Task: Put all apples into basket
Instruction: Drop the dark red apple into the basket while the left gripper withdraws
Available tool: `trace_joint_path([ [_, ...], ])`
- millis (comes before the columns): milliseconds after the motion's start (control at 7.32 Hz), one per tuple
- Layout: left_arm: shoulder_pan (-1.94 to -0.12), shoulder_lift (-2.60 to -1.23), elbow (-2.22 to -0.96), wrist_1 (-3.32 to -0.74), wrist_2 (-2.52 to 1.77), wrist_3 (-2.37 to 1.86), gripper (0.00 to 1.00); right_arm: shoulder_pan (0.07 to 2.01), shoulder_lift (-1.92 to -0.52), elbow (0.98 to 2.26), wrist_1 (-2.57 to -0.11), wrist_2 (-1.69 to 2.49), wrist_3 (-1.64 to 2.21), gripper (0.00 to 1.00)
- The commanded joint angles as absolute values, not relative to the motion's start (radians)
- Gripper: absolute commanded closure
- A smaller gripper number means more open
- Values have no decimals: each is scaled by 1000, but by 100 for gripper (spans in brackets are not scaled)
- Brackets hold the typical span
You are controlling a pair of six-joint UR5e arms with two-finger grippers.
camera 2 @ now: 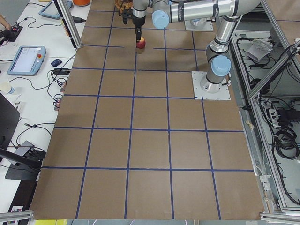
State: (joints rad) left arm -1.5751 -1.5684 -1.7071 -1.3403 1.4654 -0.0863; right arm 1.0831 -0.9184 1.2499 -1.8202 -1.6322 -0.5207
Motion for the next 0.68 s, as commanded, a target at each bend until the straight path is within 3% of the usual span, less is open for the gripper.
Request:
trace_joint_path([
  [0,-1536,-1506,-1567,-1618,1514,-35,0,1055,-923,1310,-1842,-1634,-555,98],
  [137,-1539,-1508,-1516,-1713,1528,-38,0,1055,-923,1319,-1839,-1632,-552,75],
  [273,-1536,-1517,-1500,-1721,1584,-46,0,1055,-925,1325,-1832,-1629,-545,35],
  [410,-1526,-1516,-1488,-1723,1572,-46,0,1057,-923,1325,-1832,-1629,-543,13],
  [546,-1516,-1555,-1461,-1727,1563,-54,0,1057,-925,1316,-1827,-1634,-542,0],
])
